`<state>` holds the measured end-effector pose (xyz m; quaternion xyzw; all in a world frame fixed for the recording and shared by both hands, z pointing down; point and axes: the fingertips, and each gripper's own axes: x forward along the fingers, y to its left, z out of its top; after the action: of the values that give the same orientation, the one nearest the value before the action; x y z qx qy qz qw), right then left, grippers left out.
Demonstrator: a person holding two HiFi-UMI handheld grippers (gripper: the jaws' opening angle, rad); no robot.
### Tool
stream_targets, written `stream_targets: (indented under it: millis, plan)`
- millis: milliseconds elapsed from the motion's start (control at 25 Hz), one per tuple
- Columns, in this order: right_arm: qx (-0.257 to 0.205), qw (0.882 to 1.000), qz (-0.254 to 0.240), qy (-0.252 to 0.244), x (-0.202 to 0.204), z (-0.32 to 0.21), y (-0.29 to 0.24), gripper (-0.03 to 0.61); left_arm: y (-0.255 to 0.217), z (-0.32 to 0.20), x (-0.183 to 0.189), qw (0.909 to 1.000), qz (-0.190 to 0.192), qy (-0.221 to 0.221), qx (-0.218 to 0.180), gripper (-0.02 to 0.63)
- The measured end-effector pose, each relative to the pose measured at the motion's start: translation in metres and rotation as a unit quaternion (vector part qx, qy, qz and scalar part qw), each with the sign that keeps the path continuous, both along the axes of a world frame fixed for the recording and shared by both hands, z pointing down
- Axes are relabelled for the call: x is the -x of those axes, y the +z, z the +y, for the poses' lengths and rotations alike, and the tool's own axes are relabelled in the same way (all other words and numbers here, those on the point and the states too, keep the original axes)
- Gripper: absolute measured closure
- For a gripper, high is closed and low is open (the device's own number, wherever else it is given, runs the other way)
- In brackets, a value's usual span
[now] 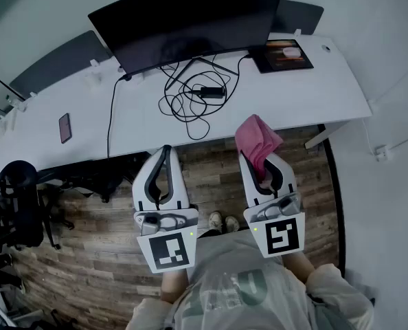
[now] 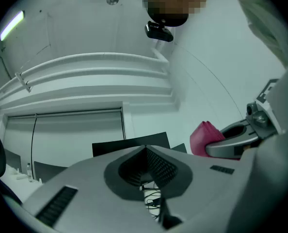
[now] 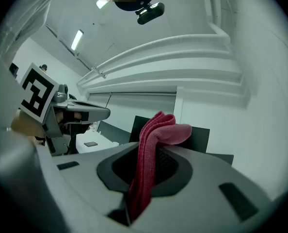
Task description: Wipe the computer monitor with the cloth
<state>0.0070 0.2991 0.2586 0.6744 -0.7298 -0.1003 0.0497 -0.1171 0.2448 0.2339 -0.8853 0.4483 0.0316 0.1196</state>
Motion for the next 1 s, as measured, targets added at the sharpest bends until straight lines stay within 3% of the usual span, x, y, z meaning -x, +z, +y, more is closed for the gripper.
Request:
stream_targets:
  millis: [200, 560, 680, 1000]
  plan:
    - [-0.002, 1.000, -0.007, 0.003, 0.011, -0.009, 0.002, 0.522, 0.001, -0.006, 0.009, 0.9997, -0.020, 0.002, -0.010, 0.609]
    - [0.002, 1.000, -0.006, 0.020, 0.031, -0.023, 0.012, 0.522, 0.018, -0.031, 0.029, 0.9998, -0.005, 0.016, 0.004, 0.609]
    - [0.006, 0.999, -0.011, 0.038, 0.021, -0.026, 0.018, 0.522, 0.024, -0.039, 0.019, 0.9995, 0.006, 0.030, 0.012, 0.609]
    - [-0.002, 0.998, -0.011, 0.069, -0.021, -0.065, 0.027, 0.522, 0.035, -0.079, -0.024, 0.9979, -0.018, 0.062, -0.001, 0.609]
